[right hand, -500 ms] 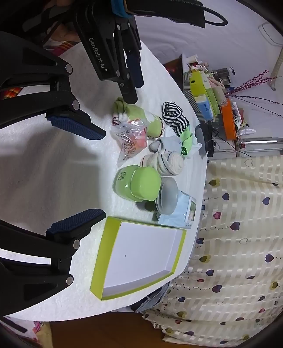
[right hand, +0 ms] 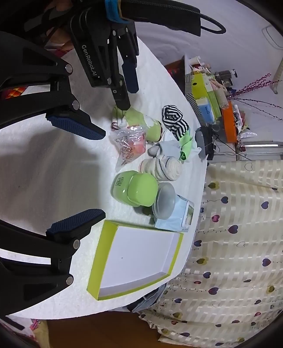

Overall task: Organize soft objects
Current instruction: 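Move the left tool toward the green rabbit-print roll while the right tool approaches the plastic bag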

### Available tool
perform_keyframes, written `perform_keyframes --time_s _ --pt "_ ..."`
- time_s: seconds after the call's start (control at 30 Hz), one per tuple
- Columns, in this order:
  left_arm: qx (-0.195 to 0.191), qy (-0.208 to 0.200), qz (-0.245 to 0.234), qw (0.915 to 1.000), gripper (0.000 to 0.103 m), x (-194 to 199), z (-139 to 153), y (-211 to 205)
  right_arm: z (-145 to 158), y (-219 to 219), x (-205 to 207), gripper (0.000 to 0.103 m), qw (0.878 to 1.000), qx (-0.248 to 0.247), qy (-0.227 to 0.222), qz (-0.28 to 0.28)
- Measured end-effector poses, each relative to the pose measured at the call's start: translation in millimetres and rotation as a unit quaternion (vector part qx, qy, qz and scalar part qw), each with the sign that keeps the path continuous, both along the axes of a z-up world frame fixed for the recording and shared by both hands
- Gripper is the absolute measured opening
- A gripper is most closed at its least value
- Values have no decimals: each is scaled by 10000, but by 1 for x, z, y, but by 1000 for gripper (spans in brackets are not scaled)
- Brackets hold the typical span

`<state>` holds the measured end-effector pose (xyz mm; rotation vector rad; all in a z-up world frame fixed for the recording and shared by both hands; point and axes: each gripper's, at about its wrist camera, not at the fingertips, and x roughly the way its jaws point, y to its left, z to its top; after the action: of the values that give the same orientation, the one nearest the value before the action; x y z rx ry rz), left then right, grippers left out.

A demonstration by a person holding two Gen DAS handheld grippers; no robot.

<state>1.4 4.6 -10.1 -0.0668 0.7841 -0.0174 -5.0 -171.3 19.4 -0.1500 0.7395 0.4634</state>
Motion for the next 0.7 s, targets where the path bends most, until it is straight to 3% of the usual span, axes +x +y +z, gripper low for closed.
perform_keyframes --time_s 0.23,0.5,0.7 --pt "64 -35 87 9999 39 0 8 3 -2 8 2 67 10000 -67 -11 45" --pt "-179 109 181 9996 39 9 10 14 2 9 8 67 9999 -53 -27 98" --pt "-76 88 80 9999 39 12 11 13 3 7 12 67 10000 1 -13 70"
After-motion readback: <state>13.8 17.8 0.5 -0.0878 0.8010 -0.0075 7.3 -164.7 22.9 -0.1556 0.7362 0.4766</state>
